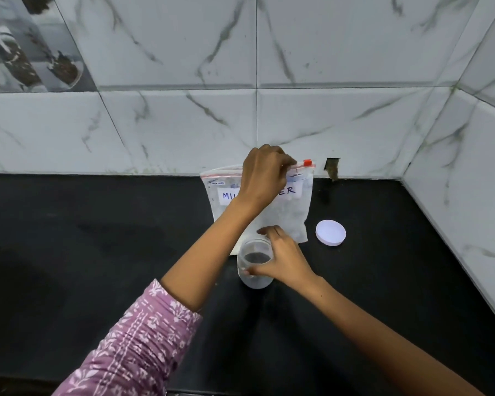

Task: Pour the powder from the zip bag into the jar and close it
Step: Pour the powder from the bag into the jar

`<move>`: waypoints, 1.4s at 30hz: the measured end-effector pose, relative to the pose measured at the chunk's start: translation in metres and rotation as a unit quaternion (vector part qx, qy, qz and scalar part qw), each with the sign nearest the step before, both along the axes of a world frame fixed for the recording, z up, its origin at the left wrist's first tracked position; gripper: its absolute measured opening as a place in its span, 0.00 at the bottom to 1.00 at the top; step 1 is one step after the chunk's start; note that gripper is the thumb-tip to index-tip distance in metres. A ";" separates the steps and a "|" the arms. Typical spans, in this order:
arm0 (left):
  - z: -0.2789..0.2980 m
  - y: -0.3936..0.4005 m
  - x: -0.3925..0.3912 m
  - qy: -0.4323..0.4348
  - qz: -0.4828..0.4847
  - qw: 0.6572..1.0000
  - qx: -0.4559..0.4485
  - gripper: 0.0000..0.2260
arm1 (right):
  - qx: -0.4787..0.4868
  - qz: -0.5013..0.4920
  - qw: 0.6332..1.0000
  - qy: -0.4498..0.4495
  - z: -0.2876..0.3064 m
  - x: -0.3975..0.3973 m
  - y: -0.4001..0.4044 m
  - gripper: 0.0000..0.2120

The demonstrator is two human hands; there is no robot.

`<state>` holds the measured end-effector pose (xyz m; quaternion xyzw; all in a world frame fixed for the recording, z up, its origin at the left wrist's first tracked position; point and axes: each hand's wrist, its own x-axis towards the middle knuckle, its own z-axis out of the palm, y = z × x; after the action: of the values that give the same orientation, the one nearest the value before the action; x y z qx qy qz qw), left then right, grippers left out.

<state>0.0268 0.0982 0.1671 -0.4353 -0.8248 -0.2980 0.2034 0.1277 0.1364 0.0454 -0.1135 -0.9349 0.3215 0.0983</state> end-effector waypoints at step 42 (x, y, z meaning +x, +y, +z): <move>-0.078 -0.039 -0.056 -0.346 0.066 0.905 0.240 0.04 | -0.479 -0.279 0.797 0.239 0.005 0.032 0.139 0.14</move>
<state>-0.0291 0.0594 0.0887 -0.1872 -0.7738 -0.6047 0.0229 0.1596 0.2751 0.0507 -0.3212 -0.5361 0.7042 0.3371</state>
